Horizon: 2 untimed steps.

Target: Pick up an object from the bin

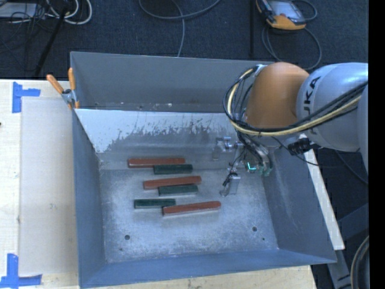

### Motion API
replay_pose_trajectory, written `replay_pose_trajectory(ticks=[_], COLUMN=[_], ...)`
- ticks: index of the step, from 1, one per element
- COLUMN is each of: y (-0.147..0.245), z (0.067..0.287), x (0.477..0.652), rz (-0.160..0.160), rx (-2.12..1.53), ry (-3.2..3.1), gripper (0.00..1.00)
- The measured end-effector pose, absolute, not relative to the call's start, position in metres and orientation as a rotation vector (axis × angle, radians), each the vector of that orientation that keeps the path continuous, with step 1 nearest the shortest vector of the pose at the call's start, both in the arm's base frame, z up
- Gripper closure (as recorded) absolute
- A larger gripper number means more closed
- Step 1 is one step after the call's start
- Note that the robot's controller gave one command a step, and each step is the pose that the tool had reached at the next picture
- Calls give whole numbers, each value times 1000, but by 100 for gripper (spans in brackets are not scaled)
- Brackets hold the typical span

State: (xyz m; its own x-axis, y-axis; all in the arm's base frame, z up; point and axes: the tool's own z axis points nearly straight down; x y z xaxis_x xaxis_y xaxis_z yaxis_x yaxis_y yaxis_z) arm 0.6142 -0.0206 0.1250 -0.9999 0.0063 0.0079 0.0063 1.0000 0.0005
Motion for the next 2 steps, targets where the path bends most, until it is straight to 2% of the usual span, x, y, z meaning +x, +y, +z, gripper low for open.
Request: replay_pose_trajectory(ticks=[1,2], y=[-21,20], z=[130,68], x=[616,554], rz=[0,-2], rx=[-9,31], ry=[-3141,-3140], gripper=[0,0])
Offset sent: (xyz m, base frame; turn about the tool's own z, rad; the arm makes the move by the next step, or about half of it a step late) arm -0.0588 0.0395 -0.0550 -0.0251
